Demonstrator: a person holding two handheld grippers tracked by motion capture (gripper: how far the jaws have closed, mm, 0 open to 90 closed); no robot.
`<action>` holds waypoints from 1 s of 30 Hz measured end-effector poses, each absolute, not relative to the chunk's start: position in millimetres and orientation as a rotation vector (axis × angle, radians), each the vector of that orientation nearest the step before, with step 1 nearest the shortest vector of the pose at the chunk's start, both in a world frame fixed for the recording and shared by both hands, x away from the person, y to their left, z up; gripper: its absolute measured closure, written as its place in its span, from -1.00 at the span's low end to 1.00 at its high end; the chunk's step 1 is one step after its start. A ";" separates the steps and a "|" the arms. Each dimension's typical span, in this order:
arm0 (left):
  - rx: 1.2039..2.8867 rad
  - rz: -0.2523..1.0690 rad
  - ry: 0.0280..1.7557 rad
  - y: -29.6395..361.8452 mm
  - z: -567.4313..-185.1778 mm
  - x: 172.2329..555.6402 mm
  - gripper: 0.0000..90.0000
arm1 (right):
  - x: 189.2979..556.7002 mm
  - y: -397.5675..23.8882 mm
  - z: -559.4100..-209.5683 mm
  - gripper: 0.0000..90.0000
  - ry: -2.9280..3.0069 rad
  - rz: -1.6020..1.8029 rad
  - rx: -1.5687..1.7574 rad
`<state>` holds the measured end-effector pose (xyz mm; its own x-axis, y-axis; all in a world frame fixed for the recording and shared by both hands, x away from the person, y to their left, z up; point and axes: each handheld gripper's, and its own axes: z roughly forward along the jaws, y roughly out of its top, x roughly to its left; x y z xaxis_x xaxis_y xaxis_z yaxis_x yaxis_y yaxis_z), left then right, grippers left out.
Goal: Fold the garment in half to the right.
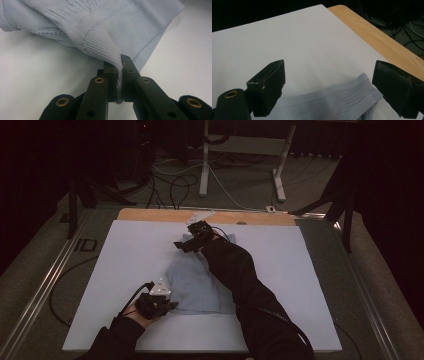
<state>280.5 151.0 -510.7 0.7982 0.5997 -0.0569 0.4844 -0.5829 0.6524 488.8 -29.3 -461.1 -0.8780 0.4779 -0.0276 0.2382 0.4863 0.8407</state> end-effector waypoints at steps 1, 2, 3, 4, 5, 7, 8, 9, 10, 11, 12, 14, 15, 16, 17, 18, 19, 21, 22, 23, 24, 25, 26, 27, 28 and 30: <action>2.304 0.221 0.792 151.1 -510.8 280.5 0.91 | 491.5 -28.6 -461.6 -0.75 2.477 1.334 0.618; 2.301 0.220 0.790 151.4 -510.7 280.7 0.91 | 494.0 -27.6 -462.1 -0.75 2.480 1.321 0.628; 2.299 0.214 0.792 151.5 -511.0 280.8 0.91 | 496.4 -26.7 -462.8 -0.75 2.479 1.315 0.633; 2.296 0.214 0.789 151.9 -511.0 280.8 0.91 | 498.4 -25.9 -463.6 -0.75 2.475 1.320 0.654; 2.292 0.210 0.789 152.1 -511.3 281.0 0.91 | 501.6 -25.5 -464.6 -0.75 2.476 1.320 0.663; 2.286 0.205 0.786 152.5 -511.6 281.4 0.91 | 507.2 -23.8 -466.4 -0.75 2.476 1.312 0.704; 2.281 0.204 0.787 152.9 -511.5 281.6 0.91 | 510.1 -23.4 -467.4 -0.75 2.476 1.312 0.713; 2.277 0.210 0.785 153.1 -511.3 281.2 0.91 | 511.9 -23.0 -468.0 -0.75 2.476 1.304 0.730; 2.279 0.219 0.782 153.0 -511.5 280.9 0.91 | 516.0 -22.8 -469.8 -0.75 2.476 1.295 0.750; 2.277 0.225 0.782 153.0 -511.6 280.6 0.91 | 518.5 -22.0 -471.2 -0.75 2.476 1.286 0.772; 2.277 0.225 0.781 153.0 -511.6 280.6 0.91 | 520.7 -20.7 -472.8 -0.75 2.476 1.275 0.792; 2.276 0.227 0.785 153.3 -511.4 280.6 0.91 | 524.7 -17.3 -475.7 -0.75 2.481 1.247 0.825; 2.277 0.226 0.785 153.7 -511.5 280.8 0.91 | 526.4 -16.0 -477.3 -0.75 2.485 1.249 0.834; 2.280 0.227 0.784 153.8 -511.7 280.7 0.91 | 528.3 -14.7 -478.5 -0.75 2.487 1.243 0.856; 2.283 0.226 0.781 153.9 -511.9 280.7 0.91 | 529.7 -13.2 -479.5 -0.75 2.493 1.244 0.864; 2.281 0.223 0.784 154.0 -512.1 280.9 0.91 | 530.6 -11.2 -480.2 -0.75 2.497 1.238 0.861; 2.280 0.221 0.786 154.2 -512.2 281.1 0.91 | 531.7 -9.6 -480.2 -0.74 2.494 1.222 0.864; 2.277 0.216 0.792 154.2 -512.4 281.0 0.91 | 533.0 -7.7 -480.0 -0.70 2.475 1.223 0.894; 2.278 0.218 0.792 154.0 -512.3 280.7 0.91 | 533.7 -6.4 -480.1 -0.64 2.456 1.201 0.914; 2.278 0.216 0.791 153.9 -512.1 280.7 0.91 | 533.9 -4.8 -480.3 -0.59 2.440 1.171 0.934; 2.277 0.218 0.791 153.7 -511.8 280.7 0.91 | 534.5 -3.0 -480.9 -0.57 2.432 1.148 0.945; 2.276 0.219 0.792 153.7 -511.5 280.4 0.91 | 535.2 -1.5 -481.9 -0.53 2.431 1.129 0.959; 2.274 0.217 0.794 153.6 -511.2 280.1 0.91 | 535.7 0.2 -483.1 -0.51 2.431 1.115 0.984; 2.275 0.219 0.793 153.4 -511.1 279.8 0.91 | 536.6 1.2 -484.6 -0.48 2.442 1.104 0.995; 2.274 0.221 0.791 153.3 -511.0 279.7 0.91 | 537.1 2.8 -486.3 -0.46 2.446 1.086 1.000; 2.274 0.218 0.790 153.2 -510.7 279.7 0.92 | 538.5 5.7 -489.6 -0.43 2.445 1.048 1.009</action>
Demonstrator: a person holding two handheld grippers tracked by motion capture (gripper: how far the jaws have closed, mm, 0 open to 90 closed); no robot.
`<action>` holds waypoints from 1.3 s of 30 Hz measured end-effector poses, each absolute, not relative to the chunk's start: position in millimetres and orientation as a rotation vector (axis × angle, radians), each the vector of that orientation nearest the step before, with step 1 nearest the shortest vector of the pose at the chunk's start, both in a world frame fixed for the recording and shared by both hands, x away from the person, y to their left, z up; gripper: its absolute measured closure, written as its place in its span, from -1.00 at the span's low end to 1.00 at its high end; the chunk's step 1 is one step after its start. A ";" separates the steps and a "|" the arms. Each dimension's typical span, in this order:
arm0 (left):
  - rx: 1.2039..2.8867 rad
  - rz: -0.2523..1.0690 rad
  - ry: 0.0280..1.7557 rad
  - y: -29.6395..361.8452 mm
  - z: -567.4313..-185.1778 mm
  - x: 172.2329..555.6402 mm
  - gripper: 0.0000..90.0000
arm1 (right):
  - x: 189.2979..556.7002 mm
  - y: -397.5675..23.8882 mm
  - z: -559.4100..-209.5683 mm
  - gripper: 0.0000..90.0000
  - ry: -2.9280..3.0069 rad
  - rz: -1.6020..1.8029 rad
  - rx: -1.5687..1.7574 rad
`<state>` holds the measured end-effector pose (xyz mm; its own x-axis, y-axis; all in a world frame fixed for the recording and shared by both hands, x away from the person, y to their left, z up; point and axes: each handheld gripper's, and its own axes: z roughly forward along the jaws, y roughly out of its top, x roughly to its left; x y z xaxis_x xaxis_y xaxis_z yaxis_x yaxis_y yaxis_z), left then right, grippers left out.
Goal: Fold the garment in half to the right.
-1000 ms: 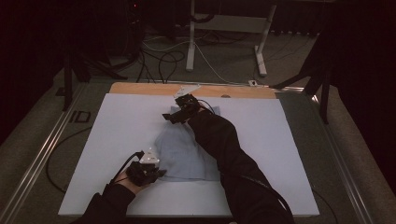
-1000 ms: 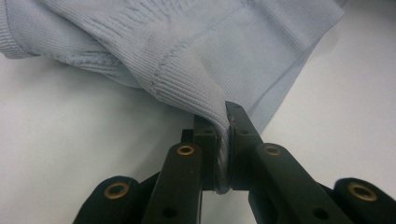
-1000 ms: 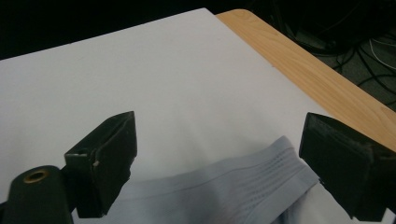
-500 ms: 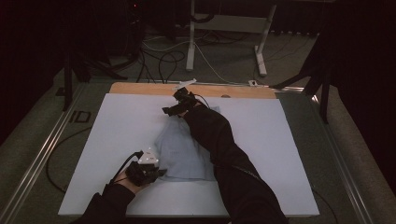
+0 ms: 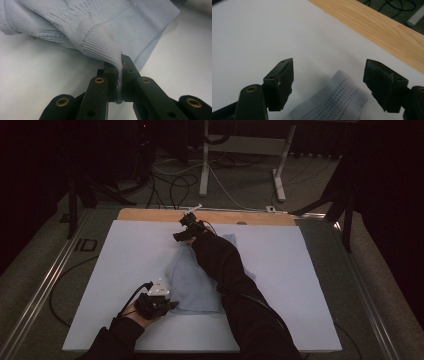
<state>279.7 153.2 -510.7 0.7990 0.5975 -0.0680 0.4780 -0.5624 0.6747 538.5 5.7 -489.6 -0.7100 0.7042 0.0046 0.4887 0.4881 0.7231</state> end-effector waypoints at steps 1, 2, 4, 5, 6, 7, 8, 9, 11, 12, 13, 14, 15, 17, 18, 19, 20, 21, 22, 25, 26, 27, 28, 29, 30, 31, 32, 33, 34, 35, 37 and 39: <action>2.274 0.216 0.790 153.1 -510.8 279.6 0.91 | 539.4 6.4 -491.5 -0.41 2.444 1.041 1.019; 2.275 0.216 0.786 152.7 -510.8 279.3 0.92 | 540.0 7.3 -493.1 -0.38 2.445 1.033 1.031; 2.277 0.216 0.783 152.3 -510.6 279.4 0.92 | 541.0 7.9 -494.9 -0.37 2.450 1.019 1.029; 2.274 0.214 0.782 152.3 -510.5 279.5 0.91 | 542.5 9.6 -498.0 -0.30 2.460 0.989 1.020; 2.272 0.213 0.784 152.2 -510.5 279.5 0.92 | 543.0 10.4 -499.4 -0.26 2.457 0.982 1.024; 2.271 0.212 0.784 152.1 -510.5 279.4 0.92 | 544.0 10.5 -500.9 -0.24 2.458 0.975 1.025; 2.271 0.213 0.782 151.8 -510.3 279.2 0.92 | 544.4 11.1 -502.1 -0.19 2.461 0.969 1.032; 2.270 0.211 0.782 151.5 -510.2 279.2 0.92 | 545.1 11.7 -503.3 -0.15 2.461 0.958 1.027; 2.267 0.211 0.781 151.3 -509.8 279.3 0.92 | 546.4 13.1 -505.6 -0.08 2.466 0.946 1.024; 2.266 0.208 0.781 151.2 -509.7 279.2 0.92 | 546.9 13.6 -507.0 -0.04 2.466 0.930 1.025; 2.267 0.209 0.781 150.8 -509.6 279.0 0.92 | 547.1 14.5 -508.6 -0.01 2.464 0.914 1.031; 2.265 0.209 0.780 150.5 -509.5 278.8 0.92 | 547.4 15.5 -510.2 0.01 2.473 0.899 1.028; 2.265 0.207 0.780 150.3 -509.4 278.9 0.92 | 547.4 16.7 -511.6 0.04 2.475 0.882 1.021; 2.261 0.205 0.780 150.2 -509.5 278.8 0.92 | 547.8 17.9 -513.4 0.12 2.470 0.862 1.018; 2.263 0.207 0.779 149.9 -509.6 278.6 0.92 | 547.8 18.5 -514.6 0.15 2.470 0.856 1.019; 2.267 0.206 0.776 149.7 -509.6 278.5 0.92 | 547.6 19.2 -515.7 0.18 2.467 0.838 1.014; 2.267 0.206 0.774 149.7 -509.6 278.7 0.92 | 547.9 19.8 -517.1 0.20 2.471 0.813 1.007; 2.265 0.205 0.776 149.7 -509.5 279.0 0.92 | 548.0 20.3 -518.1 0.23 2.478 0.803 1.005; 2.265 0.204 0.775 149.8 -509.5 279.0 0.92 | 548.0 20.6 -519.0 0.26 2.478 0.794 0.996; 2.269 0.204 0.771 149.2 -510.0 278.7 0.92 | 548.1 21.0 -518.8 0.36 2.484 0.780 0.974; 2.270 0.202 0.770 149.2 -510.2 279.0 0.92 | 548.2 21.6 -518.5 0.42 2.490 0.777 0.969; 2.269 0.201 0.773 149.2 -510.4 279.1 0.92 | 548.1 22.2 -518.2 0.47 2.488 0.775 0.978; 2.268 0.201 0.774 149.2 -510.7 279.0 0.92 | 548.4 21.6 -518.1 0.52 2.487 0.773 0.982; 2.270 0.203 0.772 149.2 -510.8 278.9 0.92 | 548.3 21.0 -518.2 0.57 2.487 0.772 0.980; 2.272 0.204 0.772 149.1 -511.0 278.9 0.92 | 548.0 21.1 -518.1 0.63 2.483 0.768 0.985; 2.273 0.202 0.772 149.0 -511.1 279.2 0.92 | 548.3 20.8 -517.7 0.67 2.488 0.765 0.982; 2.270 0.199 0.774 148.9 -511.2 279.4 0.92 | 548.5 20.5 -517.5 0.70 2.494 0.765 0.976; 2.269 0.199 0.776 148.8 -511.4 279.3 0.92 | 548.5 20.1 -517.4 0.73 2.498 0.765 0.968; 2.269 0.199 0.776 148.8 -511.4 279.3 0.92 | 548.5 20.1 -517.4 0.73 2.498 0.765 0.968; 2.273 0.201 0.775 148.4 -512.1 279.1 0.92 | 547.4 20.9 -516.4 0.81 2.506 0.759 0.967; 2.274 0.198 0.776 148.2 -512.5 279.7 0.92 | 547.5 21.5 -515.5 0.86 2.511 0.757 0.949; 2.274 0.199 0.777 148.2 -512.6 279.6 0.92 | 547.1 21.5 -514.5 0.88 2.509 0.756 0.948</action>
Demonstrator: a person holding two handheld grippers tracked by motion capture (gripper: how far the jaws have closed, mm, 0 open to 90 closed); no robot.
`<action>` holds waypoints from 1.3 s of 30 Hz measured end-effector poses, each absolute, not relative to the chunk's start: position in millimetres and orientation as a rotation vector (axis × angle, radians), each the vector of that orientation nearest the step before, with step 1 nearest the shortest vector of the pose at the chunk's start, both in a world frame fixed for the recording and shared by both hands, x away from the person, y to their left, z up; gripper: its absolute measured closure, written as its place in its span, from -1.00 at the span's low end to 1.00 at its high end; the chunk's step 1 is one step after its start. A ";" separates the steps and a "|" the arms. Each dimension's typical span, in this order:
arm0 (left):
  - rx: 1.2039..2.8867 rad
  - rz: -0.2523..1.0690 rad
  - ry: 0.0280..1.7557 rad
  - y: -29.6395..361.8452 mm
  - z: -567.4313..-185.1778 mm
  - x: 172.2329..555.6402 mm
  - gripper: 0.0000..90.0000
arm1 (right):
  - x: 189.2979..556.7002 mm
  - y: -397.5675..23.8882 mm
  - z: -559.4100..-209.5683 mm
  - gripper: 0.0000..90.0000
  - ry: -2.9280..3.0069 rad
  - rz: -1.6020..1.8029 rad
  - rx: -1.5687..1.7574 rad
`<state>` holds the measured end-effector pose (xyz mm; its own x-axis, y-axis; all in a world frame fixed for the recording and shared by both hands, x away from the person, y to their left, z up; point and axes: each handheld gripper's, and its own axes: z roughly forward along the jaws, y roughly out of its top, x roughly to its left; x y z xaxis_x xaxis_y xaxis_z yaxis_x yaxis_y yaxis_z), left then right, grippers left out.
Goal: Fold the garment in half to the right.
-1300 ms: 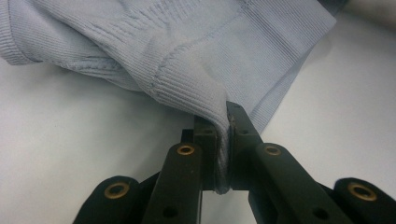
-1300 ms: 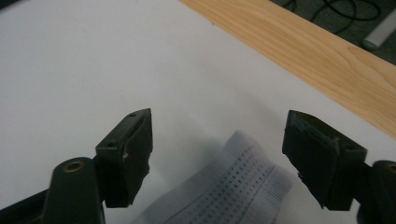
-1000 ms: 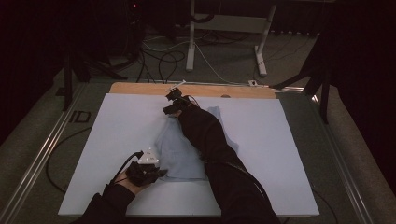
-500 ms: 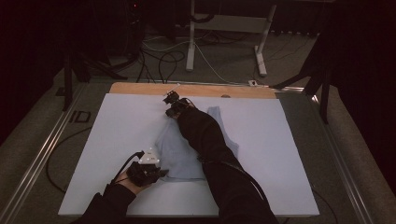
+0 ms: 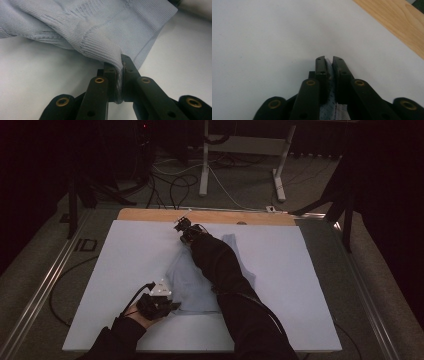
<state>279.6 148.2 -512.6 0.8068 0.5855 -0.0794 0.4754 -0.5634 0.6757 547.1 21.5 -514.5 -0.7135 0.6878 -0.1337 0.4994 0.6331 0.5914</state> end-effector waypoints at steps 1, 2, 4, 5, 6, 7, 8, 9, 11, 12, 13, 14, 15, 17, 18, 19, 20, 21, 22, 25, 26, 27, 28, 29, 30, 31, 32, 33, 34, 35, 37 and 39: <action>2.272 0.199 0.781 148.3 -512.4 279.2 0.92 | 545.8 21.2 -512.6 0.94 2.495 0.761 0.932; 2.274 0.201 0.778 148.4 -512.1 279.2 0.92 | 545.9 20.9 -511.2 0.94 2.497 0.756 0.926; 2.272 0.200 0.781 148.3 -511.7 279.2 0.92 | 546.0 20.4 -508.1 0.94 2.501 0.755 0.915; 2.269 0.202 0.784 148.3 -511.6 279.0 0.92 | 546.2 19.5 -506.4 0.95 2.493 0.763 0.921; 2.269 0.202 0.784 148.3 -511.6 279.0 0.92 | 546.2 18.5 -504.6 0.95 2.491 0.769 0.923; 2.267 0.207 0.785 148.3 -511.0 278.6 0.92 | 545.6 18.1 -503.1 0.95 2.490 0.767 0.917; 2.267 0.207 0.783 148.3 -510.5 278.7 0.92 | 545.7 17.7 -501.8 0.95 2.492 0.765 0.907; 2.266 0.206 0.784 148.2 -509.9 278.7 0.92 | 545.8 17.2 -500.2 0.95 2.489 0.774 0.913; 2.263 0.208 0.787 148.1 -509.3 278.4 0.93 | 545.6 15.8 -497.2 0.95 2.482 0.784 0.903; 2.263 0.208 0.787 148.1 -509.3 278.4 0.93 | 545.6 15.8 -497.2 0.95 2.482 0.784 0.903; 2.265 0.212 0.784 146.9 -508.3 277.7 0.93 | 544.8 15.2 -493.9 0.95 2.485 0.788 0.891; 2.263 0.211 0.783 146.6 -507.5 277.9 0.93 | 544.8 15.0 -492.4 0.95 2.479 0.791 0.895; 2.258 0.207 0.787 146.2 -506.7 277.9 0.93 | 544.7 14.4 -490.4 0.95 2.477 0.803 0.899; 2.256 0.211 0.785 145.3 -504.6 277.7 0.93 | 544.2 12.3 -486.3 0.95 2.474 0.812 0.897; 2.256 0.214 0.783 144.3 -503.7 277.3 0.93 | 544.1 11.7 -484.7 0.95 2.475 0.819 0.894; 2.254 0.216 0.779 143.3 -502.6 277.0 0.93 | 543.6 11.1 -482.5 0.95 2.473 0.815 0.885; 2.254 0.216 0.775 142.4 -501.4 276.9 0.93 | 543.5 10.2 -480.2 0.95 2.470 0.825 0.884; 2.257 0.219 0.771 141.7 -500.0 277.0 0.93 | 543.3 9.0 -477.7 0.95 2.470 0.832 0.888; 2.251 0.218 0.769 140.7 -498.7 276.9 0.93 | 543.5 7.3 -475.6 0.95 2.467 0.839 0.883; 2.243 0.216 0.757 137.6 -494.2 276.5 0.93 | 542.9 3.9 -470.2 0.95 2.459 0.841 0.873; 2.243 0.219 0.753 136.6 -492.4 276.5 0.93 | 542.8 2.2 -468.2 0.95 2.454 0.857 0.884; 2.243 0.221 0.748 135.5 -490.6 276.4 0.93 | 542.8 0.1 -466.0 0.95 2.451 0.859 0.887; 2.241 0.223 0.743 134.4 -488.8 276.4 0.93 | 542.6 -1.5 -464.6 0.95 2.452 0.868 0.887; 2.239 0.223 0.740 132.9 -487.1 276.4 0.93 | 542.1 -3.0 -463.2 0.95 2.446 0.869 0.882; 2.238 0.225 0.733 131.3 -485.6 276.4 0.93 | 541.9 -4.5 -461.2 0.95 2.448 0.869 0.880; 2.240 0.224 0.729 129.5 -484.2 276.5 0.93 | 541.6 -6.0 -459.3 0.94 2.444 0.875 0.880; 2.245 0.224 0.723 127.8 -482.8 276.7 0.93 | 541.3 -7.9 -457.1 0.94 2.438 0.883 0.882; 2.245 0.225 0.718 125.9 -481.6 276.7 0.93 | 540.9 -10.1 -455.1 0.94 2.437 0.896 0.885; 2.246 0.228 0.712 123.9 -480.4 276.6 0.93 | 540.6 -12.1 -453.5 0.95 2.438 0.904 0.883; 2.249 0.229 0.704 122.0 -479.2 276.7 0.93 | 540.2 -13.8 -451.9 0.94 2.436 0.905 0.880; 2.251 0.230 0.692 118.2 -477.5 277.7 0.93 | 540.1 -18.5 -449.0 0.94 2.434 0.920 0.874; 2.251 0.229 0.687 114.0 -475.8 278.1 0.93 | 539.9 -24.0 -446.5 0.94 2.434 0.940 0.883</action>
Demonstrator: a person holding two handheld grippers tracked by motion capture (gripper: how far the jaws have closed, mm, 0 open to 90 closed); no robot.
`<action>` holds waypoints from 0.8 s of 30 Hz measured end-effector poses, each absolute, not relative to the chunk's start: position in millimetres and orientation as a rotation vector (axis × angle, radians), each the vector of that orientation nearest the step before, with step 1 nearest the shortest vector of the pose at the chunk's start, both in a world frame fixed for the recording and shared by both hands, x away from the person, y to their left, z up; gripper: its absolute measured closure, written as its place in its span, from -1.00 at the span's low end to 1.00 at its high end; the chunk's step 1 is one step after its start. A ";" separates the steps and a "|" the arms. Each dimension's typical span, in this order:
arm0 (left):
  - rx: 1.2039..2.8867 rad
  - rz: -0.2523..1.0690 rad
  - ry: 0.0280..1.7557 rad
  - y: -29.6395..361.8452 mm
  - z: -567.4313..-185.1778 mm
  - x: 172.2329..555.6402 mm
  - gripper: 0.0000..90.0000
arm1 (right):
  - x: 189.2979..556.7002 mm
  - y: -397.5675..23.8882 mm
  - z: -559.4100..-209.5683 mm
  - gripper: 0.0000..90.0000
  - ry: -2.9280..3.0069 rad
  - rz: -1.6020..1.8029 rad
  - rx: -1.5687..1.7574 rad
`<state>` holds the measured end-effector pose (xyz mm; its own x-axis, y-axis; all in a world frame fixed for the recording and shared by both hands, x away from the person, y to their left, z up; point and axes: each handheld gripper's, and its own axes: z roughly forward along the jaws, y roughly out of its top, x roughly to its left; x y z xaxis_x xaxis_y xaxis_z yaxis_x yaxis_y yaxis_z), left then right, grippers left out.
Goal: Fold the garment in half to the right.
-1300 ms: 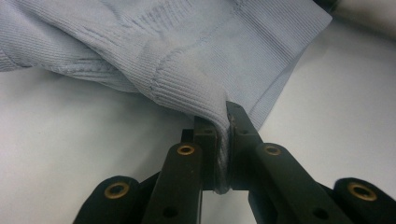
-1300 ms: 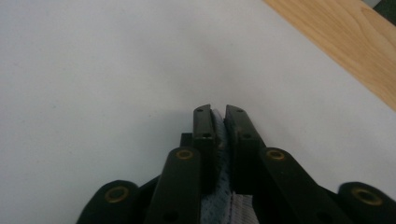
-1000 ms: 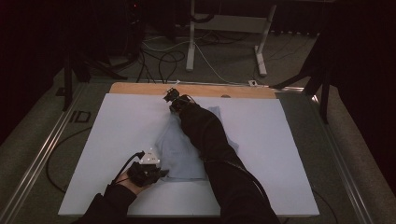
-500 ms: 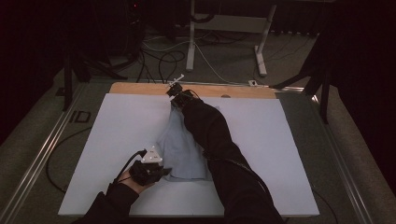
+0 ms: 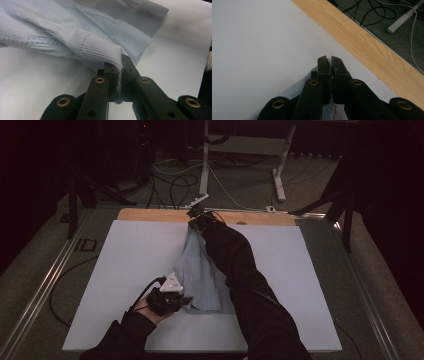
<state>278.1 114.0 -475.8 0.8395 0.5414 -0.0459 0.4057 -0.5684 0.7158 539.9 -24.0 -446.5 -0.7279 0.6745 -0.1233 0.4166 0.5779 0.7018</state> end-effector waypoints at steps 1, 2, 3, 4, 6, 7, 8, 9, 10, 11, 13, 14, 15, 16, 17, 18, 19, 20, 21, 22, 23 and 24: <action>2.256 0.230 0.677 111.9 -474.7 278.2 0.93 | 539.8 -26.1 -445.9 0.94 2.434 0.945 0.882; 2.257 0.230 0.670 109.8 -473.8 278.3 0.93 | 539.6 -28.2 -445.0 0.94 2.431 0.938 0.879; 2.258 0.226 0.662 107.5 -472.9 278.7 0.93 | 539.5 -30.5 -444.0 0.94 2.431 0.946 0.882; 2.260 0.224 0.657 105.1 -472.1 278.9 0.93 | 539.5 -33.2 -443.1 0.94 2.428 0.952 0.884; 2.263 0.224 0.651 102.7 -471.0 279.0 0.93 | 539.5 -35.6 -442.4 0.94 2.426 0.953 0.883; 2.268 0.225 0.639 99.7 -469.5 278.8 0.93 | 538.4 -40.0 -441.3 0.94 2.427 0.953 0.882; 2.269 0.227 0.623 95.4 -467.8 278.8 0.93 | 537.9 -42.2 -440.2 0.94 2.423 0.950 0.878; 2.270 0.222 0.619 92.9 -466.9 279.2 0.93 | 537.6 -43.9 -439.6 0.94 2.419 0.963 0.877; 2.270 0.222 0.619 92.9 -466.9 279.2 0.93 | 537.6 -43.9 -439.6 0.94 2.419 0.963 0.877; 2.270 0.218 0.612 89.0 -466.0 279.7 0.93 | 536.8 -46.1 -438.6 0.94 2.417 0.976 0.890; 2.272 0.216 0.593 81.7 -464.9 279.7 0.93 | 535.7 -52.3 -437.7 0.94 2.414 0.978 0.887; 2.272 0.216 0.593 81.7 -464.9 279.7 0.93 | 535.3 -54.1 -437.3 0.94 2.411 0.982 0.889; 2.276 0.217 0.584 79.1 -464.5 280.1 0.93 | 535.3 -54.1 -437.3 0.94 2.411 0.982 0.889; 2.274 0.212 0.580 74.6 -464.4 280.5 0.93 | 535.6 -56.9 -436.6 0.94 2.409 0.987 0.888; 2.279 0.212 0.571 72.3 -464.2 280.6 0.93 | 535.5 -60.9 -436.2 0.94 2.408 1.007 0.900; 2.284 0.213 0.562 70.1 -464.1 280.8 0.93 | 535.5 -63.1 -436.3 0.94 2.410 1.012 0.896; 2.286 0.210 0.560 67.9 -464.2 281.0 0.93 | 535.5 -65.1 -436.4 0.94 2.409 1.011 0.893; 2.289 0.210 0.557 66.1 -464.3 281.8 0.93 | 535.5 -67.5 -436.3 0.94 2.409 1.008 0.893; 2.293 0.207 0.555 64.2 -464.1 282.6 0.93 | 535.9 -70.5 -436.2 0.94 2.408 1.018 0.894; 2.296 0.207 0.550 62.1 -463.9 283.3 0.93 | 536.2 -73.5 -436.2 0.94 2.407 1.027 0.901; 2.297 0.205 0.546 59.8 -463.5 283.6 0.93 | 536.6 -76.1 -436.5 0.94 2.404 1.030 0.905; 2.296 0.206 0.543 57.2 -463.2 283.9 0.93 | 536.9 -79.0 -436.7 0.94 2.406 1.032 0.906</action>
<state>283.9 57.2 -463.2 0.8969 0.4419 -0.0158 0.3207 -0.6255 0.7112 536.9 -79.0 -436.7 -0.7252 0.6839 -0.0800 0.4134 0.5254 0.7437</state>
